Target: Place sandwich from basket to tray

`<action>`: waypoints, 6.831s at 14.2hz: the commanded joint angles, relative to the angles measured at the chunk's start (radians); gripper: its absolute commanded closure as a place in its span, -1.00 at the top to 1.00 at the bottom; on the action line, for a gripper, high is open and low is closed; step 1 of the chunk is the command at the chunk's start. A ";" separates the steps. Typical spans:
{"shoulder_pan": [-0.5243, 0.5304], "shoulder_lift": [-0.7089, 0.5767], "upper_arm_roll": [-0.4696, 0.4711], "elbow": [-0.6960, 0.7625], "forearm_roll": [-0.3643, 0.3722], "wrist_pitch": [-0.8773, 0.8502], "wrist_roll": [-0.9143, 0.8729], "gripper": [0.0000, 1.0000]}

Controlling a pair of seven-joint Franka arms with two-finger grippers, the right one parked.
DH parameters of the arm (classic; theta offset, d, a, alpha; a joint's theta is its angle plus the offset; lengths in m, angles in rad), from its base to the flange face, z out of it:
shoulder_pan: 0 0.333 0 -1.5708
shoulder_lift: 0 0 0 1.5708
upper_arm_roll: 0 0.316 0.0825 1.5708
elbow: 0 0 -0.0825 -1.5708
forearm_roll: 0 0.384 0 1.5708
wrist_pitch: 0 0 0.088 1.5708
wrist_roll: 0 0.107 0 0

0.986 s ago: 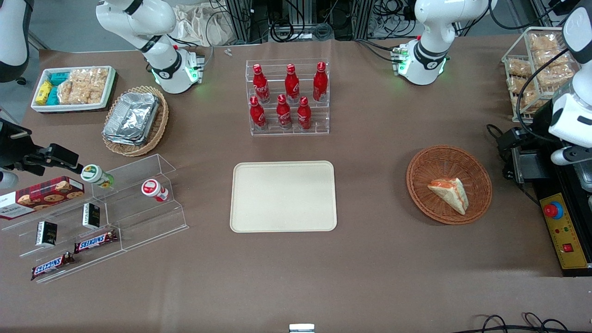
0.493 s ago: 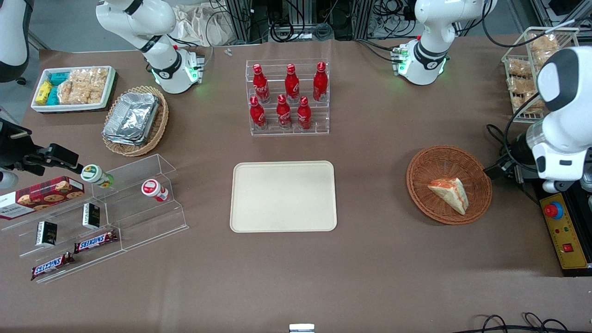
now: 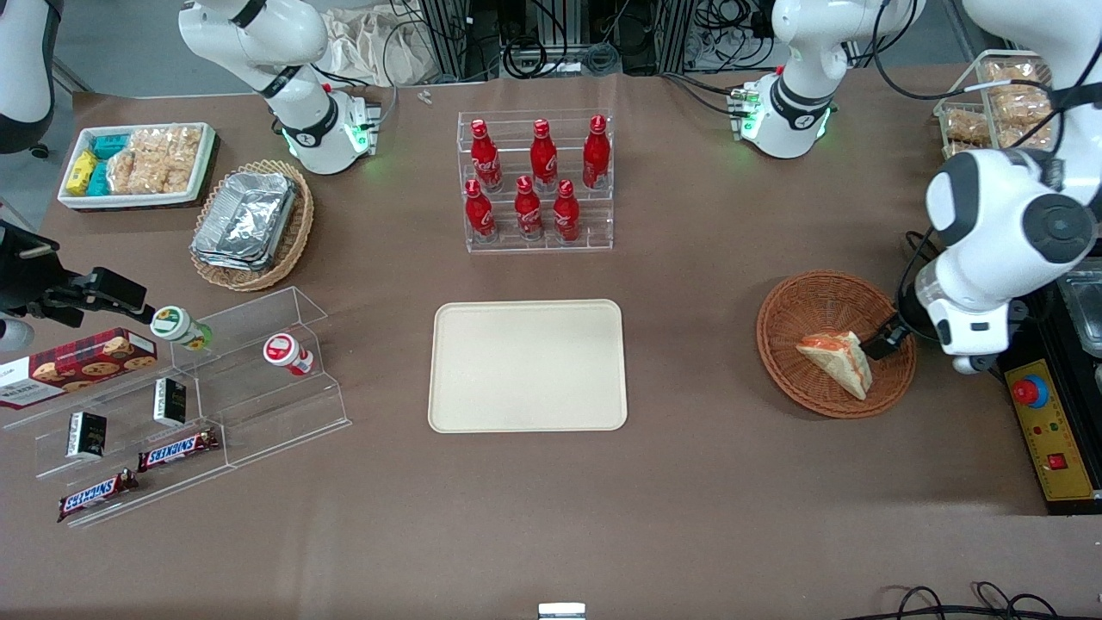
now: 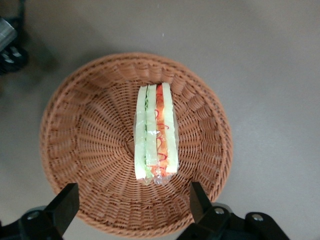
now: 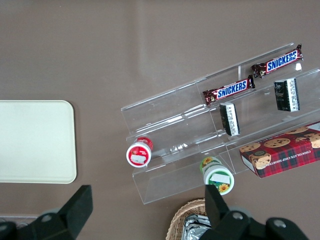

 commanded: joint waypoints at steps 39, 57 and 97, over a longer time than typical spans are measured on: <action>-0.015 -0.033 -0.177 0.248 0.017 -0.267 -0.054 -1.00; -0.122 0.350 -0.537 0.551 0.240 -0.324 -0.088 -1.00; -0.385 0.656 -0.428 0.670 0.484 -0.123 -0.400 0.99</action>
